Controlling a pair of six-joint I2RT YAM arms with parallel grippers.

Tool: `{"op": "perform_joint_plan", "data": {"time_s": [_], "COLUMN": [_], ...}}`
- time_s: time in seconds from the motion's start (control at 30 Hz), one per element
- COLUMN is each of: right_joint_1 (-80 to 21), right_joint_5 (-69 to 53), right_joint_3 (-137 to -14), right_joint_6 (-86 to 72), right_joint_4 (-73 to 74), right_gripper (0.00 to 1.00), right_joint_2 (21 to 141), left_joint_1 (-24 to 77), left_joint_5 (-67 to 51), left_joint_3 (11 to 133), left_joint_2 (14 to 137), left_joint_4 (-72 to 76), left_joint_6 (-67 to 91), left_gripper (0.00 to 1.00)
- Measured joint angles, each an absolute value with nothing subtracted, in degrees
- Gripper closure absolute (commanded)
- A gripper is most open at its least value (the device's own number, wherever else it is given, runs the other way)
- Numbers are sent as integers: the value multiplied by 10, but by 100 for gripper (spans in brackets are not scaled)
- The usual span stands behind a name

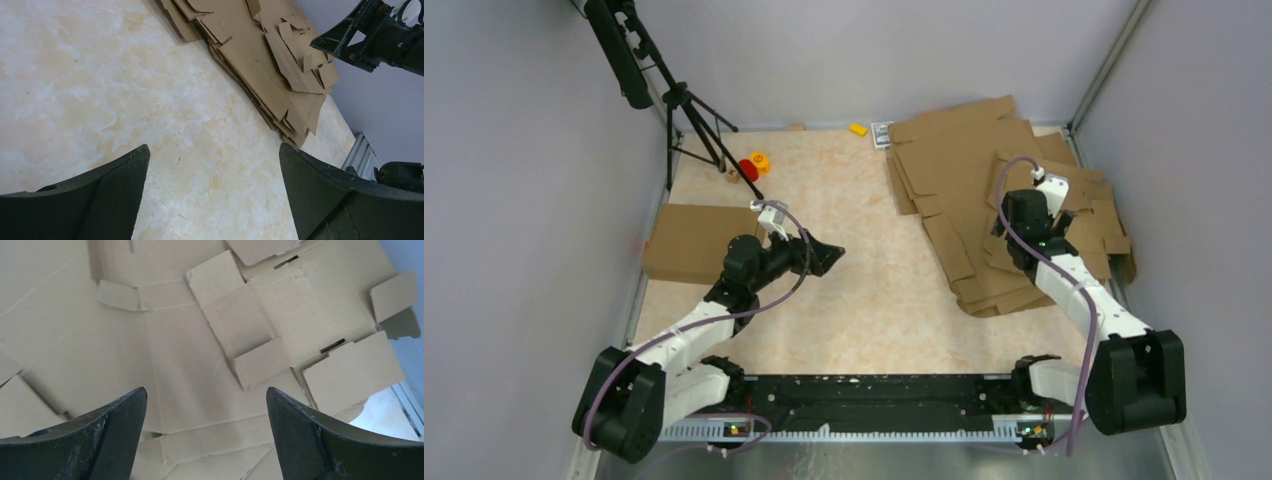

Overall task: Fold the paper box
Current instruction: Pick up the paper box from the paper box.

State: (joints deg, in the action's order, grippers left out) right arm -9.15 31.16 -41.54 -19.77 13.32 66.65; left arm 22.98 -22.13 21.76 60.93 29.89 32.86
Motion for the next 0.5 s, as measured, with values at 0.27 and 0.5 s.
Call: {"op": "perform_joint_plan", "data": {"time_s": [0.27, 0.5], "right_joint_1": [-23, 36], "right_joint_5": [317, 288], "right_joint_3": [-424, -466], "right_joint_6": [-252, -403], "right_joint_4": [138, 196], "right_gripper": [22, 21], "right_joint_2": [700, 741], "left_joint_1": [230, 230], "left_joint_5": [-223, -225], "left_joint_3": [218, 218], "left_joint_2": [609, 609], "left_joint_4": [300, 300], "left_joint_6": [328, 328], "left_gripper": [1, 1]}}
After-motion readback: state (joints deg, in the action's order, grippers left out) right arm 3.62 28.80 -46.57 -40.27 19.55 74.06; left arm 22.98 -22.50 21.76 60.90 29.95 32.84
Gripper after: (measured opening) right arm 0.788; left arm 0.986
